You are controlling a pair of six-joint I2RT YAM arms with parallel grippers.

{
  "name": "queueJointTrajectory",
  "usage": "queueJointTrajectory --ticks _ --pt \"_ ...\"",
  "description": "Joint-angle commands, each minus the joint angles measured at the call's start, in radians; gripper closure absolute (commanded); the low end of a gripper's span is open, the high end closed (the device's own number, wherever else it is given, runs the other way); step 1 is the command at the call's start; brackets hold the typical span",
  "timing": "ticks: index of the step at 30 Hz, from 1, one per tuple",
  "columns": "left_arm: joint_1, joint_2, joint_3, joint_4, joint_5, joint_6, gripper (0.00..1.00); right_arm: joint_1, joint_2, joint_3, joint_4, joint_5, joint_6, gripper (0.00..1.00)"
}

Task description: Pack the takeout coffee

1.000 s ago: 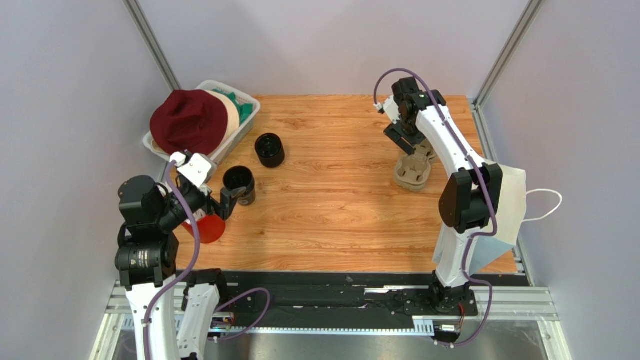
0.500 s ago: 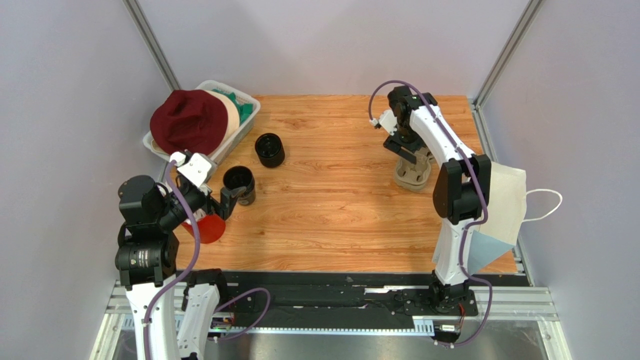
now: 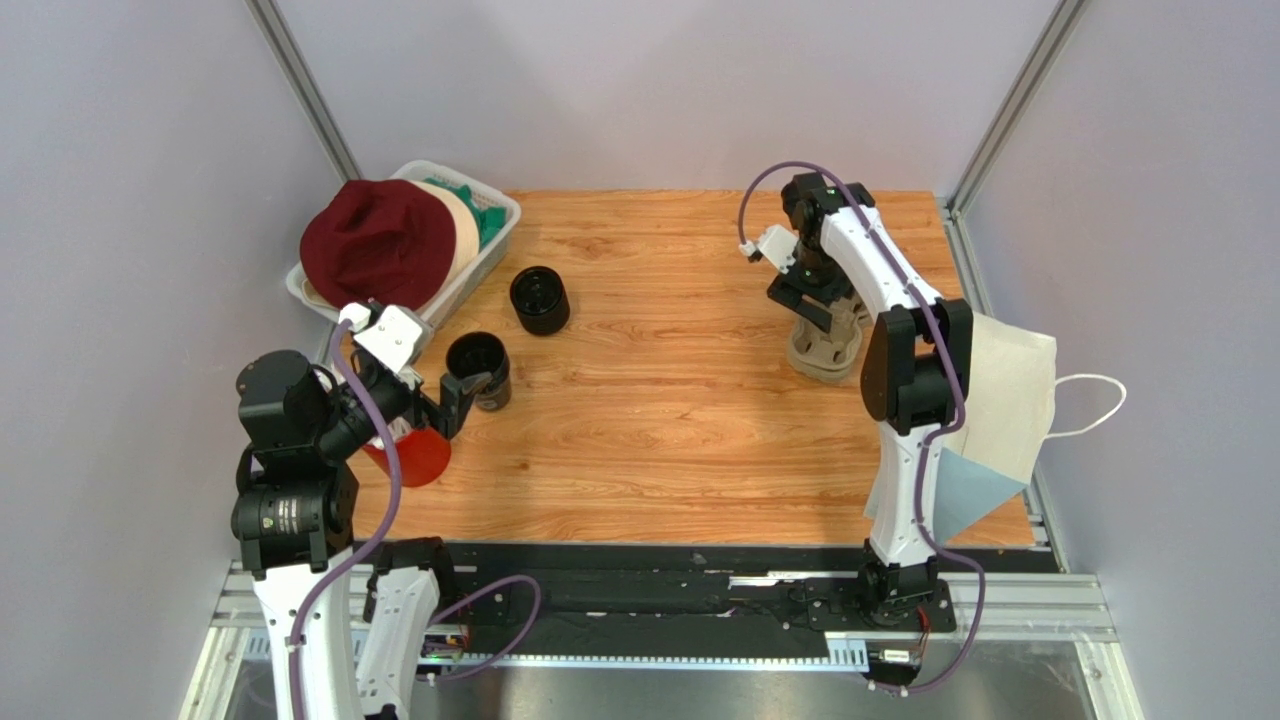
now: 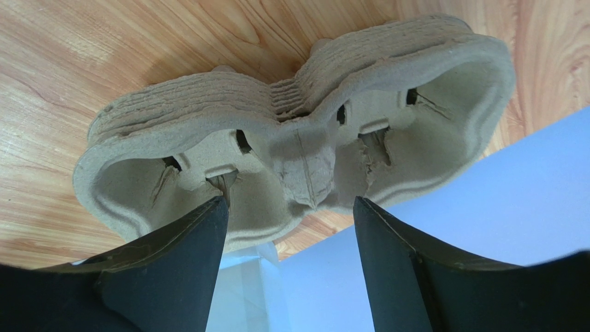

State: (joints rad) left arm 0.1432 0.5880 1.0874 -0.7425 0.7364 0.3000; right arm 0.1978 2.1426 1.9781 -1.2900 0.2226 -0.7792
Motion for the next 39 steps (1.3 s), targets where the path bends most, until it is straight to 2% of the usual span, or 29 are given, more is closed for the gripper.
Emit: queueJointTrajectory --ticks 1,10,17,19,22,26,30,39 --pt "0.013 0.01 -0.007 0.034 0.023 -0.007 0.01 -0.014 0.033 0.051 -0.015 -0.04 -0.041 0.29" --pt "0.022 0.013 -0.011 0.037 0.027 -0.01 0.01 -0.017 0.051 0.059 0.006 -0.081 -0.048 0.36" --pt "0.025 0.013 -0.015 0.04 0.029 -0.01 0.01 -0.021 0.046 0.047 0.009 -0.089 -0.048 0.51" --pt "0.025 0.013 -0.015 0.04 0.029 -0.013 0.01 -0.023 0.043 0.041 0.012 -0.085 -0.049 0.5" --pt "0.025 0.01 -0.015 0.04 0.031 -0.015 0.01 -0.028 0.045 0.038 0.026 -0.069 -0.048 0.43" --pt "0.025 0.009 -0.015 0.038 0.029 -0.015 0.01 -0.032 0.049 0.038 0.038 -0.059 -0.046 0.38" --pt "0.025 0.012 -0.015 0.04 0.031 -0.013 0.01 -0.032 0.051 0.039 0.044 -0.06 -0.045 0.39" --pt "0.029 0.012 -0.015 0.04 0.031 -0.015 0.01 -0.035 0.056 0.039 0.049 -0.065 -0.042 0.51"
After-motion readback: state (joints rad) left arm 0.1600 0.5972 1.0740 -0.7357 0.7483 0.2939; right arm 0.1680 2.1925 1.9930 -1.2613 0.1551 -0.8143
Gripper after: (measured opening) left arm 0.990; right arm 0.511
